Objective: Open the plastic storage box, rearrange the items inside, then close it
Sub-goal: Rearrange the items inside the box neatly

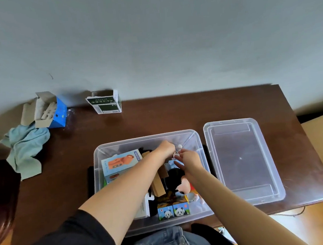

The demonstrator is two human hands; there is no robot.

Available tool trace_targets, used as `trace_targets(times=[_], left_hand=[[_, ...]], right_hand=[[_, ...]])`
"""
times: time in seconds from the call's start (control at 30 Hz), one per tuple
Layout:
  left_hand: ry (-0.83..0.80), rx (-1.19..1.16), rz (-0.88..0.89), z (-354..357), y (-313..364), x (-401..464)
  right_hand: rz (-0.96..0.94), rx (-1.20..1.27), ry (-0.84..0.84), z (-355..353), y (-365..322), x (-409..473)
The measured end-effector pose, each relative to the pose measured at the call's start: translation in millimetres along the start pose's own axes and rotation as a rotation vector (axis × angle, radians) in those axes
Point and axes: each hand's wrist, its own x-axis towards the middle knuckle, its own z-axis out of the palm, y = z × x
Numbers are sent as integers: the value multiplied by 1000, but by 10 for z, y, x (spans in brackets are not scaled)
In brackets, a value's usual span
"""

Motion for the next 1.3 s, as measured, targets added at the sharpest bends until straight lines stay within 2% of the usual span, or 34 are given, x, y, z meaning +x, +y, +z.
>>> trace_targets(times=[0.1,0.3,0.6,0.9,1.03,1.13,1.23,1.3], left_hand=[[-43,-75,6,7,-20,27],[-66,-162,25,22,5,-11],[-166,-124,77,41,-9,27],[-154,-55,92,37,-13,3],[-148,80,169,3,7,-46],[-102,279,239,-42,80,-159],[-65,535,311,-99,152,-329],[-69,598,391,-153,145,-440]], right_hand=[[95,143,0,13,-24,97],[133,209,-17,30,-42,134],[92,215,38,65,-42,104],[104,172,24,48,-52,104],[94,213,-7,37,-48,104],[73,231,-57,-4,-43,87],[44,156,-118,-77,-44,17],[-30,-3,-141,-134,-59,-87]])
